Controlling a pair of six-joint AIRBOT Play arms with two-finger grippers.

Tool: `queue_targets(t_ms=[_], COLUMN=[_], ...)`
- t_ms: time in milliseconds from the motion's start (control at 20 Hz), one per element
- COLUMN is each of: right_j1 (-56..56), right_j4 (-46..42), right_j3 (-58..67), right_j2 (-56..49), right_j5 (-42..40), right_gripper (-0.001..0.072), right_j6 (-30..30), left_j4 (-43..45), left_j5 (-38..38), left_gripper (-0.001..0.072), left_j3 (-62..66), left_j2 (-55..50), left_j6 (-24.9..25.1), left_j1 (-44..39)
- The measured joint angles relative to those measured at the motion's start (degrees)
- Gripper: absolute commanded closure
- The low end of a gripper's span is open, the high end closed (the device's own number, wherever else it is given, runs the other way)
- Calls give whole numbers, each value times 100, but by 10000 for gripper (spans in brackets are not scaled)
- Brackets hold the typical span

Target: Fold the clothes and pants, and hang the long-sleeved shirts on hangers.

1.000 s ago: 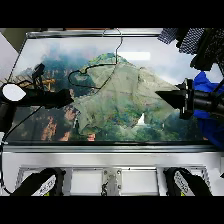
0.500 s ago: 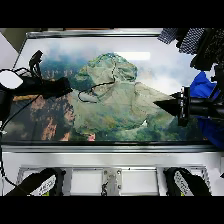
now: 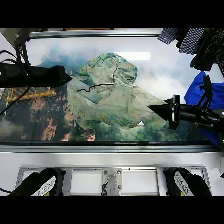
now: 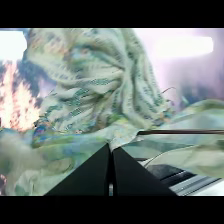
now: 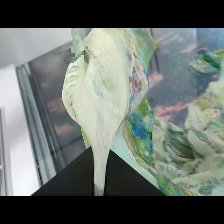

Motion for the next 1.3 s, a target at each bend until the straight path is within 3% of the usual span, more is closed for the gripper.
queue_targets(t_ms=[350,550,950,1300], right_j1=[909,1233,1786,2481], right_j4=[763,1263,2262,3235], right_j3=[-304,-328,-339,-341], right_j2=[0,0,-549,-1097], right_j5=[-544,-1029,-1134,-1102], right_gripper=[706,706,706,705], right_j6=[-387,-568,-1202,-1829], left_j4=[52,597,1143,1182], left_j5=[-603,-962,-896,-861], left_gripper=[700,700,700,698], left_j3=[1563,2238,2518,2538], left_j2=[-442,-673,-750,-750], left_j6=[0,-131,-304,-315], left_j1=[-802,-1318,-2109,-2291])
